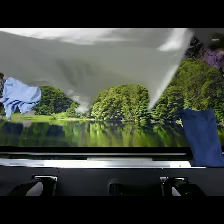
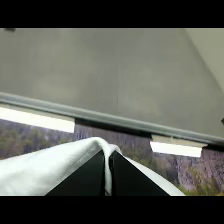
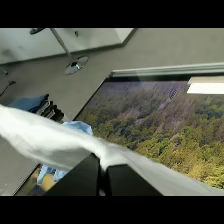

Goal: Fold the clothes and pants, and hang the long-sleeved shirts on hangers.

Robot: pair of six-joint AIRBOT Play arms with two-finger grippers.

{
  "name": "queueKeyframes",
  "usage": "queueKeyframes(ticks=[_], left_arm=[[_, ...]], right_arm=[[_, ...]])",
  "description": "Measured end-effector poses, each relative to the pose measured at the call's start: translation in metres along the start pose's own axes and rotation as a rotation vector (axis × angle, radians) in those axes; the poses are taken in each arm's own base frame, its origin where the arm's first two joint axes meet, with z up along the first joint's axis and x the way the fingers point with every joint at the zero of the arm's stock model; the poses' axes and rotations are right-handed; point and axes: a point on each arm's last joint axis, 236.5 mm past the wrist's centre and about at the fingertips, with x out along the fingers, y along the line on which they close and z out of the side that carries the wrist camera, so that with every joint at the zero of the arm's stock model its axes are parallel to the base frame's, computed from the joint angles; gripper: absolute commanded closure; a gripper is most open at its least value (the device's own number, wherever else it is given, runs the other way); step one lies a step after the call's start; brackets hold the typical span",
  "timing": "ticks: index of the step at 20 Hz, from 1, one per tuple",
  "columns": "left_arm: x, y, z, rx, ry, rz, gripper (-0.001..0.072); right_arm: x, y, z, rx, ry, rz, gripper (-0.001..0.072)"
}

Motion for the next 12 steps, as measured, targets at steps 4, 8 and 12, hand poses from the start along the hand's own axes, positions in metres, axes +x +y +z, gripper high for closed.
queueKeyframes(ticks=[4,8,12], left_arm=[[-0.071,-0.007,0.03,0.059,-0.143,0.053,0.0693],[-0.051,0.009,0.028,0.07,-0.129,0.098,0.0693],[0.047,0.035,-0.006,0.072,0.006,0.085,0.0693]], right_arm=[[-0.055,0.02,0.01,-0.003,-0.061,-0.077,0.0683],[-0.046,-0.014,-0.003,0.065,0.011,-0.195,0.0683],[0.019,-0.09,-0.045,0.182,0.222,-0.308,0.0683]])
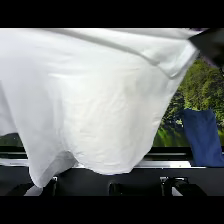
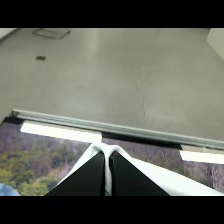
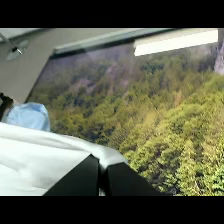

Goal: Fold the clothes and pants, and hang the long-sleeved shirts on hangers.

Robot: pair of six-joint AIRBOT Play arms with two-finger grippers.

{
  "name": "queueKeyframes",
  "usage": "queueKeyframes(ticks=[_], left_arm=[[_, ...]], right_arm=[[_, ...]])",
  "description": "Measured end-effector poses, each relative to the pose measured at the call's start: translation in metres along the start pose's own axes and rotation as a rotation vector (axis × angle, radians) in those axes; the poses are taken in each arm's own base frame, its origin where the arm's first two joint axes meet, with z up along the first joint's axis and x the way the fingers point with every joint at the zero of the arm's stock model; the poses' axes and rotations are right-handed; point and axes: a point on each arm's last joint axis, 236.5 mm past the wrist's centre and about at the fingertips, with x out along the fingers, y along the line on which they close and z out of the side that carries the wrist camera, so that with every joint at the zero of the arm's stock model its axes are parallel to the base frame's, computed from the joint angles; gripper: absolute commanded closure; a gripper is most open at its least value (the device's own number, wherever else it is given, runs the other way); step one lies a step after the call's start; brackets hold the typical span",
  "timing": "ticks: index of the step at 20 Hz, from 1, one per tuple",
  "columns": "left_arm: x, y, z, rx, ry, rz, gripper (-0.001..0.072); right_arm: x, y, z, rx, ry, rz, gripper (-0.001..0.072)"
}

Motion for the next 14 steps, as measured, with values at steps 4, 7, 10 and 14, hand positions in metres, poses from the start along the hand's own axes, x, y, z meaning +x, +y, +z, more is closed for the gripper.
queueKeyframes(ticks=[4,7,10,14], left_arm=[[0.13,0.011,-0.097,-0.021,0.251,-0.035,0.0693],[0.211,0.014,-0.201,-0.042,0.462,-0.047,0.0693],[0.26,0.01,-0.299,-0.063,0.637,-0.06,0.0691],[0.288,0.001,-0.393,-0.111,0.794,-0.055,0.065]], right_arm=[[0.12,-0.081,-0.035,0.092,0.249,-0.136,0.0682],[0.206,-0.142,-0.07,0.167,0.373,-0.211,0.0682],[0.271,-0.194,-0.11,0.233,0.45,-0.269,0.0682],[0.321,-0.234,-0.158,0.33,0.524,-0.303,0.0526]])
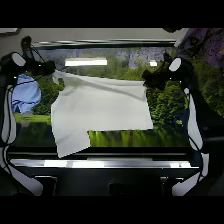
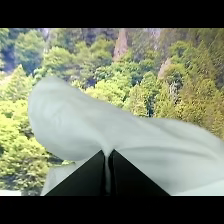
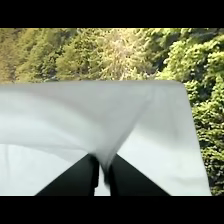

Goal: Fold the clothes and pants, and hang the long-sleeved shirts on hangers.

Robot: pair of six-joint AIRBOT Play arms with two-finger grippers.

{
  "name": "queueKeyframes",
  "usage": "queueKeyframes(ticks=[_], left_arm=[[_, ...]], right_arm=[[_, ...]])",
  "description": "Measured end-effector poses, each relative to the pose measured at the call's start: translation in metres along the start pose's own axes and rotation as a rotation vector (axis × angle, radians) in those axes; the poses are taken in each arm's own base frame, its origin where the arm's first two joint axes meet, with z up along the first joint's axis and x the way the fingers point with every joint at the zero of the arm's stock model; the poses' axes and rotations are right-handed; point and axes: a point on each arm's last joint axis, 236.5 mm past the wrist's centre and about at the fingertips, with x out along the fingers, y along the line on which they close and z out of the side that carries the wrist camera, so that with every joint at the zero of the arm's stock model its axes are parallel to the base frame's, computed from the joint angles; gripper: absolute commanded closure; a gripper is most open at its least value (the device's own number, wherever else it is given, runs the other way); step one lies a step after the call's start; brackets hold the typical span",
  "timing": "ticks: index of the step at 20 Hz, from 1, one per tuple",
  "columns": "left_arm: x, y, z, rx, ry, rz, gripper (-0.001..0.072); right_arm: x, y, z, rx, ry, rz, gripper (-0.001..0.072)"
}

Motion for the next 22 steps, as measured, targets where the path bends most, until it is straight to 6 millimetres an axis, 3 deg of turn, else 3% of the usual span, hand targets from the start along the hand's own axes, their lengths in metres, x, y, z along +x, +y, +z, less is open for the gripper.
queueKeyframes(ticks=[1,3,4,6,9,12,15,18,22], left_arm=[[0.011,0.0,-0.008,-0.014,0.022,-0.002,0.0559],[0.023,0.0,-0.019,-0.041,0.058,-0.006,0.0162],[0.024,0.0,-0.021,-0.049,0.068,-0.008,0.01],[0.013,0.008,-0.023,-0.078,0.093,-0.011,0.0099],[-0.031,0.037,-0.015,-0.132,0.099,0.013,0.01],[-0.088,0.083,-0.021,-0.214,0.116,0.059,0.0102],[-0.131,0.124,-0.054,-0.336,0.148,0.091,0.0101],[-0.151,0.144,-0.108,-0.485,0.201,0.078,0.0102],[-0.153,0.149,-0.164,-0.604,0.269,0.063,0.0103]], right_arm=[[0.012,-0.003,-0.003,0.02,0.019,0.004,0.0456],[0.025,-0.004,-0.007,0.057,0.043,0.02,0.0218],[0.026,-0.003,-0.008,0.065,0.049,0.03,0.0182],[0.015,0.0,-0.007,0.063,0.051,0.044,0.016],[-0.035,-0.006,0.003,-0.01,0.019,0.045,0.0153],[-0.1,-0.036,0.005,-0.116,-0.001,-0.009,0.0153],[-0.136,-0.074,-0.023,-0.165,0.071,-0.039,0.0152],[-0.131,-0.108,-0.073,-0.108,0.182,0.013,0.0091],[-0.091,-0.128,-0.137,-0.001,0.291,0.135,0.0091]])
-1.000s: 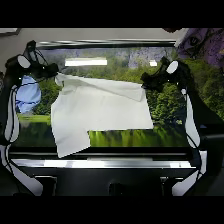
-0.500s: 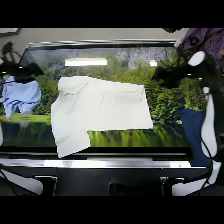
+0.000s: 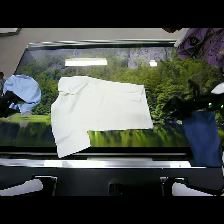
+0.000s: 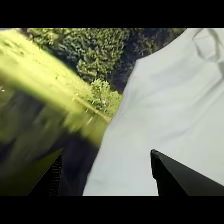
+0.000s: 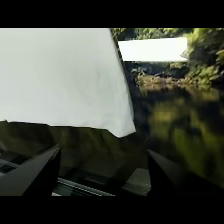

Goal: Fold the clothes and pants, and hang the long-sleeved shirts on hangers.

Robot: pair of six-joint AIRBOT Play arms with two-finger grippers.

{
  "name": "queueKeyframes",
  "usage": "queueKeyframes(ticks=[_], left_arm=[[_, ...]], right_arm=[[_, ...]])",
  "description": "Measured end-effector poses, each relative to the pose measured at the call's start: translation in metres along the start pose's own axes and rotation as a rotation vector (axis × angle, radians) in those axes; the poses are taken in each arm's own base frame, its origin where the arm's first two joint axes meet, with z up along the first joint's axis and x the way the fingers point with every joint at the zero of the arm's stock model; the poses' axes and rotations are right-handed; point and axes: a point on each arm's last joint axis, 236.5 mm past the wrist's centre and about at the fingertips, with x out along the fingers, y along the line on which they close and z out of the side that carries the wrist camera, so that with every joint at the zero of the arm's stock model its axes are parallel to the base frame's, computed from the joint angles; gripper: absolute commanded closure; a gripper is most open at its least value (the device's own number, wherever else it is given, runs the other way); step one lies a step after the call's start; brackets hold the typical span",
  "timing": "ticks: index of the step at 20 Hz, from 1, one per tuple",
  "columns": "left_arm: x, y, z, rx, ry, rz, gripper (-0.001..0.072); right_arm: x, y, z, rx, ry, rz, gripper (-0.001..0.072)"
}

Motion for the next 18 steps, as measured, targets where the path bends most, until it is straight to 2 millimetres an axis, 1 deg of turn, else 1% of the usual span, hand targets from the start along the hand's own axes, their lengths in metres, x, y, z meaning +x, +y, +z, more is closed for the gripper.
queueKeyframes(ticks=[3,5,9,12,13,14,15,16,17,18], left_arm=[[0.008,0.01,-0.016,-0.031,0.034,0.002,0.0103],[0.011,0.013,-0.019,-0.04,0.038,0.004,0.0103],[0.013,0.016,-0.021,-0.046,0.04,0.005,0.0103],[0.014,0.016,-0.022,-0.046,0.041,0.006,0.0103],[0.014,0.016,-0.022,-0.046,0.041,0.006,0.0102],[0.014,0.016,-0.022,-0.046,0.042,0.005,0.0103],[0.014,0.016,-0.024,-0.047,0.048,0.006,0.0102],[0.014,0.017,-0.027,-0.045,0.062,0.007,0.0102],[0.015,0.018,-0.03,-0.032,0.073,0.008,0.0102],[0.016,0.019,-0.032,-0.011,0.08,0.008,0.0102]], right_arm=[[0.034,-0.007,-0.02,0.053,0.018,0.087,0.0091],[0.051,-0.009,-0.028,0.077,0.032,0.135,0.0091],[0.073,-0.01,-0.029,0.1,0.037,0.191,0.0092],[0.094,-0.005,-0.035,0.096,0.08,0.208,0.0105],[0.1,-0.001,-0.038,0.092,0.098,0.215,0.0221],[0.107,0.002,-0.041,0.086,0.111,0.216,0.0355],[0.113,0.001,-0.042,0.076,0.115,0.203,0.0509],[0.118,0.001,-0.042,0.071,0.116,0.192,0.0616],[0.121,0.001,-0.039,0.07,0.103,0.186,0.0683],[0.122,0.003,-0.038,0.071,0.098,0.19,0.0683]])
